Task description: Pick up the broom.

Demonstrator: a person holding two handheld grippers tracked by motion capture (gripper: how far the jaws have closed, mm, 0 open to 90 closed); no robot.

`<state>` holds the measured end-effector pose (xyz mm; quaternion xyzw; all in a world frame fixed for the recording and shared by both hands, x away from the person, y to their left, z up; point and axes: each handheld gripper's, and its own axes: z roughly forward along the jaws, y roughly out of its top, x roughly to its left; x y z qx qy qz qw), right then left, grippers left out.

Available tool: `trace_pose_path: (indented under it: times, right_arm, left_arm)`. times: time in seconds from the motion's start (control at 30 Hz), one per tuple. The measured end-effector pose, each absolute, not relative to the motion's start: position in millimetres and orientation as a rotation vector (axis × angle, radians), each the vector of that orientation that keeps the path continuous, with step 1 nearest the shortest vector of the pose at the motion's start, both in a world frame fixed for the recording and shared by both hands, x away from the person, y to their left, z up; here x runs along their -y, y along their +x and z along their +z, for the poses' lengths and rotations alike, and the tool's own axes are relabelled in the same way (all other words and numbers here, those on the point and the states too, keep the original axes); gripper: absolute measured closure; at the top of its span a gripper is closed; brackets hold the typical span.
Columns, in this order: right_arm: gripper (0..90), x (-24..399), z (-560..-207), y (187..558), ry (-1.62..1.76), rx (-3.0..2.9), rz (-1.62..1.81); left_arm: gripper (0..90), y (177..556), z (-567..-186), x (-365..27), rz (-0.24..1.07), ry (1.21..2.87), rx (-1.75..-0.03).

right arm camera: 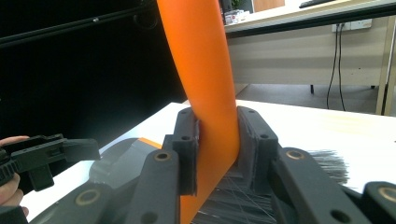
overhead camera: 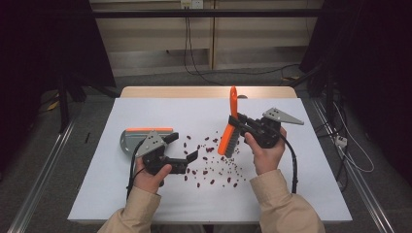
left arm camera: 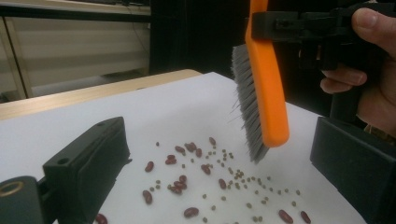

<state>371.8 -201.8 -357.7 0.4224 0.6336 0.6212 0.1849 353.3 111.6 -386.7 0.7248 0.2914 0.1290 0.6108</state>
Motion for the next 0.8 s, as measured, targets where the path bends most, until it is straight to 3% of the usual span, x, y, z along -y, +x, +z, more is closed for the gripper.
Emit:
trace_pose_path:
  times: [0.23, 0.43, 0.47, 0.53, 0.77, 0.8]
  right_arm:
    - [70.6, 183.0, -358.0, 373.7, 1.165, -1.816, 1.755]
    - [70.6, 170.5, -355.3, 374.0, 1.15, -1.823, 1.761]
    - [70.6, 167.7, -354.7, 374.3, 1.146, -1.824, 1.766]
    - [70.6, 165.2, -354.5, 374.9, 1.141, -1.831, 1.763]
    - [70.5, 158.5, -353.3, 375.0, 1.125, -1.849, 1.744]
    - [70.5, 157.1, -353.1, 374.6, 1.117, -1.851, 1.743]
  left_arm:
    - [7.3, 355.9, -388.3, -97.7, 0.297, 1.704, -0.666]
    - [19.9, 358.6, -394.1, -88.7, 0.257, 1.736, -0.676]
    - [26.9, 359.2, -395.2, -87.4, 0.246, 1.744, -0.678]
    - [31.3, 360.3, -397.1, -84.4, 0.23, 1.747, -0.686]
    - [42.5, 361.8, -402.1, -75.2, 0.205, 1.787, -0.682]
    - [50.0, 361.8, -402.5, -74.4, 0.199, 1.791, -0.682]
